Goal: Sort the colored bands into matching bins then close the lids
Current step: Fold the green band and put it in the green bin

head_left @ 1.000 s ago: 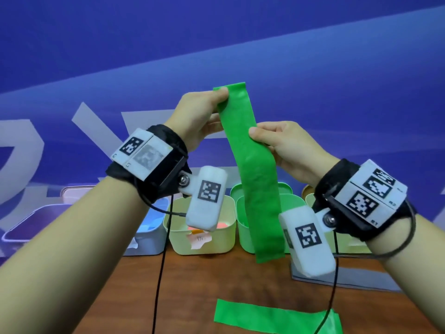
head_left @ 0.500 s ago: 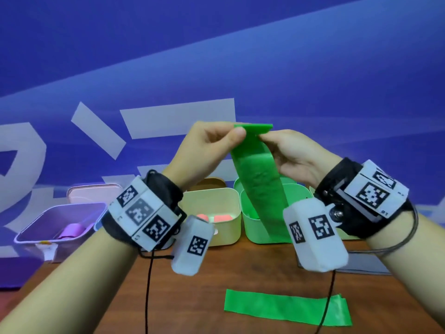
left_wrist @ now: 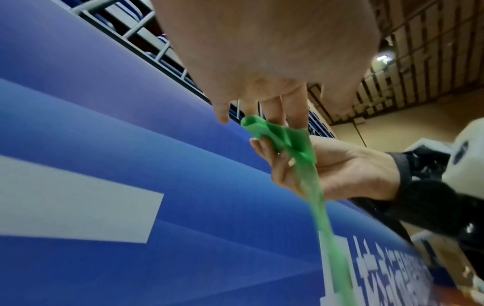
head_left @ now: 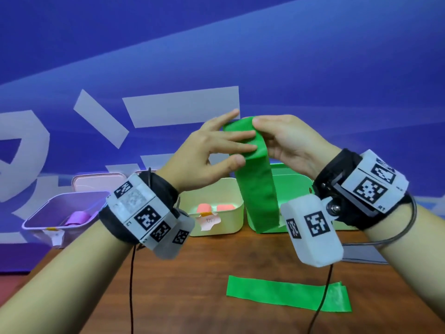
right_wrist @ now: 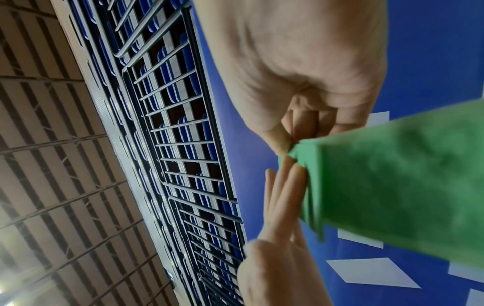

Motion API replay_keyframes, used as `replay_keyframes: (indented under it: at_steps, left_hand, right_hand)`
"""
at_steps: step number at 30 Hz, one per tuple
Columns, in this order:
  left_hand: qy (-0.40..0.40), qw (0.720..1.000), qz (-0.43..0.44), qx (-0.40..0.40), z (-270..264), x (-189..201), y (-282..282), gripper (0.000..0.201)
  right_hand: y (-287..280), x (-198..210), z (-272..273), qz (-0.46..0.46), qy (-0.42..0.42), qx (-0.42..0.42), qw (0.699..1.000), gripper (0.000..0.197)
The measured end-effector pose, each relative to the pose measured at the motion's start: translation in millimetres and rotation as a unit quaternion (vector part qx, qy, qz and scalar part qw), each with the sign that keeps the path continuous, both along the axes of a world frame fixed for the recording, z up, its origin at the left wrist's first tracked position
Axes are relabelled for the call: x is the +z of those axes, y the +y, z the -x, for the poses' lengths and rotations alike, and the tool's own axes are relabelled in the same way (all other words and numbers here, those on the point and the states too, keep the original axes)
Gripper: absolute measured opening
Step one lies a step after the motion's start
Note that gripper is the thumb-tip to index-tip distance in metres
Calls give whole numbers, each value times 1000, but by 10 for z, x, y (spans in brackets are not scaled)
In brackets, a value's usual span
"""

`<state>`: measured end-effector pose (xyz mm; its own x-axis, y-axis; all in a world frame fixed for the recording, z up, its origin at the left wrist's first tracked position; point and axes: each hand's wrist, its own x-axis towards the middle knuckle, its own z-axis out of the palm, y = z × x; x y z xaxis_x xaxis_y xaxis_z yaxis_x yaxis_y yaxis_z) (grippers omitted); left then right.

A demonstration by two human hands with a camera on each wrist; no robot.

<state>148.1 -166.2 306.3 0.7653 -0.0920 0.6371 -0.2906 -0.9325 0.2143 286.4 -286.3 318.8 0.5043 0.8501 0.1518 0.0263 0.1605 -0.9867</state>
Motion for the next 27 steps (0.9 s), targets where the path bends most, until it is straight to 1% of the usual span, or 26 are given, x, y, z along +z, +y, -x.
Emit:
replay_keyframes:
  at_steps: [2, 4, 5, 6, 7, 9, 10, 11, 13, 17, 20, 22, 24, 25, 27]
  left_hand:
    - [-71, 996, 56, 21, 14, 29, -27, 31]
    - [-161, 976, 131, 65, -10, 66, -60, 22]
    - [-186, 962, 184, 83, -34, 93, -70, 18]
    - [-187, 947, 242, 95, -64, 123, -70, 14]
    - [-162, 934, 305, 98, -92, 158, -75, 15]
    - [-62, 903, 419, 77, -138, 183, -60, 23]
    - [-11, 888, 456, 61, -146, 175, -67, 26]
    - [26, 881, 471, 47, -147, 161, -88, 27]
    - [47, 879, 473, 25, -140, 118, -148, 22]
    - [20, 867, 498, 21, -145, 40, -182, 19]
    - [2, 871, 489, 46, -167, -23, -189, 17]
    - [-5, 870, 491, 53, -166, -56, -196, 18]
    - [3, 871, 487, 61, -154, -87, -205, 18]
    - [15, 871, 487, 67, -145, -105, -213, 18]
    - [42, 860, 503, 83, -128, -157, -215, 18]
  right_hand:
    - [38, 41, 8, -11, -18, -30, 999, 22]
    - [82, 105, 13, -26, -34, -51, 998, 21]
    - [99, 142, 20, -35, -42, -56, 997, 20]
    - [111, 179, 34, -45, -53, -59, 996, 19]
    - [121, 212, 49, -56, -65, -61, 994, 19]
    - [142, 255, 79, -78, -86, -65, 991, 20]
    - [154, 268, 95, -89, -90, -66, 990, 21]
    - [165, 274, 108, -100, -88, -67, 989, 21]
    - [178, 275, 124, -118, -76, -64, 988, 23]
    - [194, 219, 146, -129, -54, -50, 989, 23]
    - [182, 191, 158, -106, -49, -48, 992, 20]
    - [148, 187, 155, -67, -87, -55, 993, 12]
    - [108, 187, 137, -26, -164, -81, 983, 5]
    - [89, 186, 129, -13, -201, -94, 975, 5]
    - [65, 181, 124, -3, -253, -103, 962, 9]
